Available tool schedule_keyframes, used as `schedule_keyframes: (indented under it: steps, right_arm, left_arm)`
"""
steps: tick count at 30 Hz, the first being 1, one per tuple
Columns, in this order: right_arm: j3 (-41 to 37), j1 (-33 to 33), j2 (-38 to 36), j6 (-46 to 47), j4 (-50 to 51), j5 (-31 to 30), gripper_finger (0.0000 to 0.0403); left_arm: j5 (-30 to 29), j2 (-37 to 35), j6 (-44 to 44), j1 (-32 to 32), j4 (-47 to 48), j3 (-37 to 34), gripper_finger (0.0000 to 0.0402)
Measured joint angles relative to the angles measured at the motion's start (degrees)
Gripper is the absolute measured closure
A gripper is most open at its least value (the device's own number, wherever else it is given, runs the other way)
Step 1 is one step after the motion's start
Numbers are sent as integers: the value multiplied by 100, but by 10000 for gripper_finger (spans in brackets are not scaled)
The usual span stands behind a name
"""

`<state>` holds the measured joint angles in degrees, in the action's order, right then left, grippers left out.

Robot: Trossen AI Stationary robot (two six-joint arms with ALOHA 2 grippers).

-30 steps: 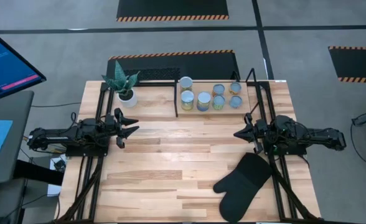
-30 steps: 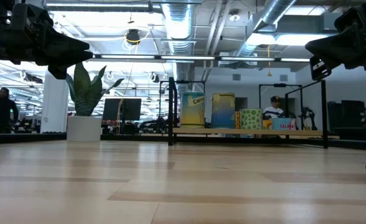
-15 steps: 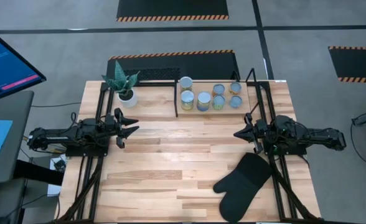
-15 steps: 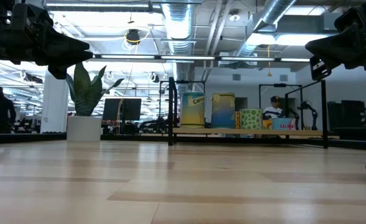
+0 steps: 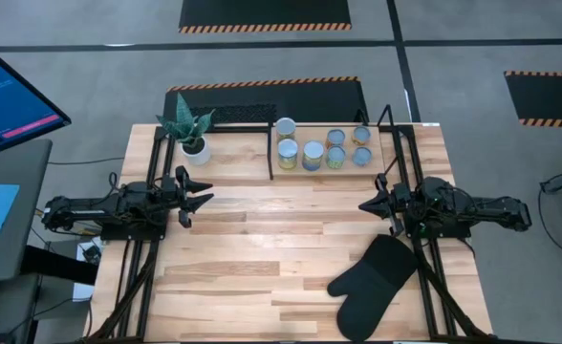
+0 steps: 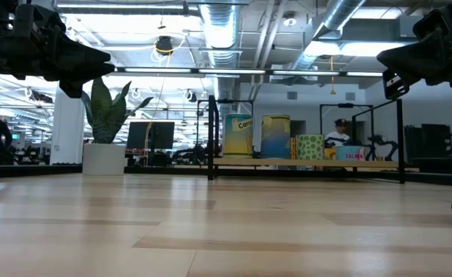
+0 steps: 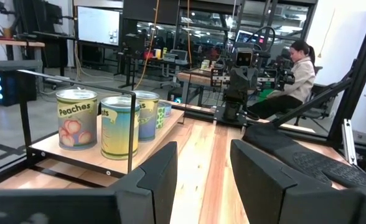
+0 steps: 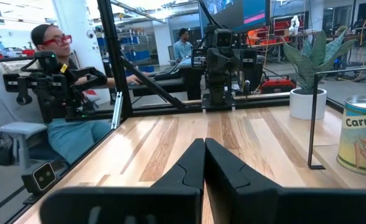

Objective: Pick and place cans onto a shelf
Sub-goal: Return to Home Position

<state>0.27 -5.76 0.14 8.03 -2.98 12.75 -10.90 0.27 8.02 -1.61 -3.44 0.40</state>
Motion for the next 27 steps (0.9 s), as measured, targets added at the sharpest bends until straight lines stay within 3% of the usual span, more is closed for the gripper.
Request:
schedule_keyframes:
  steps: [27]
  right_arm:
    - [0, 0, 0, 0, 0, 0, 368]
  left_arm:
    - [0, 0, 64, 0, 0, -1, 262]
